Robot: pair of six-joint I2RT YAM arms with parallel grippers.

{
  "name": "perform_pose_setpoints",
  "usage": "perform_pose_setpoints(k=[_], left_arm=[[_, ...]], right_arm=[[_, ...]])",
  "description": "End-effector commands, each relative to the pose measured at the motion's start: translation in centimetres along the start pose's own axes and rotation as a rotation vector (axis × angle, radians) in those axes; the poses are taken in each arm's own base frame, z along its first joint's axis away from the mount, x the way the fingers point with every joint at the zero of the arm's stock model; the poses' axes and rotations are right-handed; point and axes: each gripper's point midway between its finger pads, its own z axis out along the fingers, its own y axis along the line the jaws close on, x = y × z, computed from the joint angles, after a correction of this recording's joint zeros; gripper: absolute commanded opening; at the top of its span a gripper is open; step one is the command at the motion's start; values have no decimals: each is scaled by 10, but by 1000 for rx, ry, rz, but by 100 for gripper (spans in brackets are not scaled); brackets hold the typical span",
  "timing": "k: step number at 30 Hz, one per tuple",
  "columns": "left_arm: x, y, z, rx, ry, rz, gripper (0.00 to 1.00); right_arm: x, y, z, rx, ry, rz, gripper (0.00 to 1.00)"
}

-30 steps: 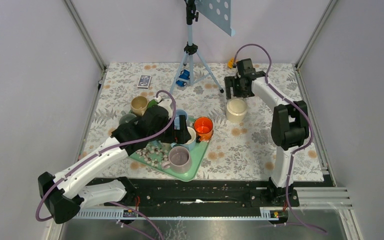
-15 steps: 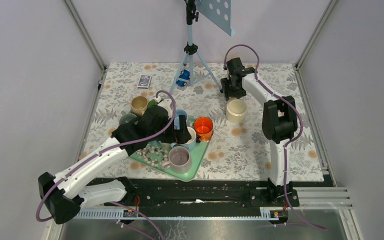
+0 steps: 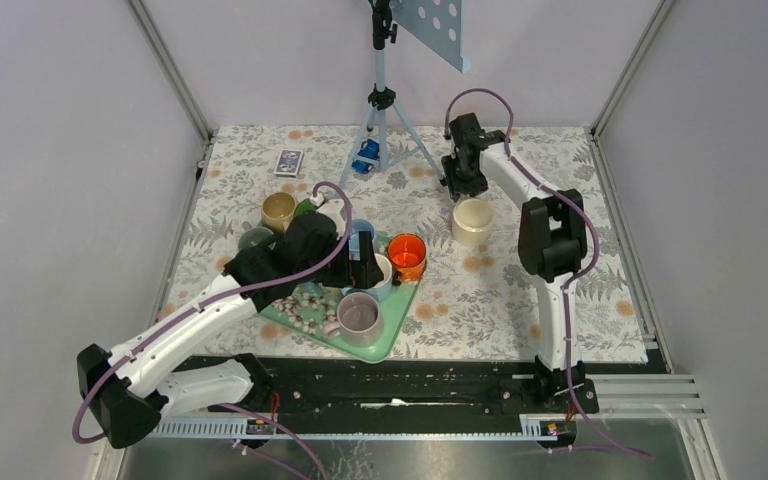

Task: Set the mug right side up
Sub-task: Turn over the cup at the center of the board.

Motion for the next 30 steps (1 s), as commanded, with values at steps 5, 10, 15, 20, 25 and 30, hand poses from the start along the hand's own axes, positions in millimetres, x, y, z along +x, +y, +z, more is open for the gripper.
perform_pose_setpoints(k=[5,10,15,20,25,30], left_arm=[[-11,-12,-3,60,-40,-10,99],[-11,-13,-2,62,-37,-13,99],[-12,-13,-2,65,-37,-13,99],[-12,-12,-1,66,-37,-13,99],[-13,-14,-1,74,-36,-16,99],[-15,-19,0,102,-31,-27,99]], right_arm=[[-2,10,-2,-13,17,-33,41],[-9,8,-10,-7,-12,-30,17],[-19,6,-23,-2,-60,-25,0],[-30,0,-41,29,-131,-10,0],[-47,-8,-65,60,-255,41,0],[-60,-9,-91,48,-415,100,0]])
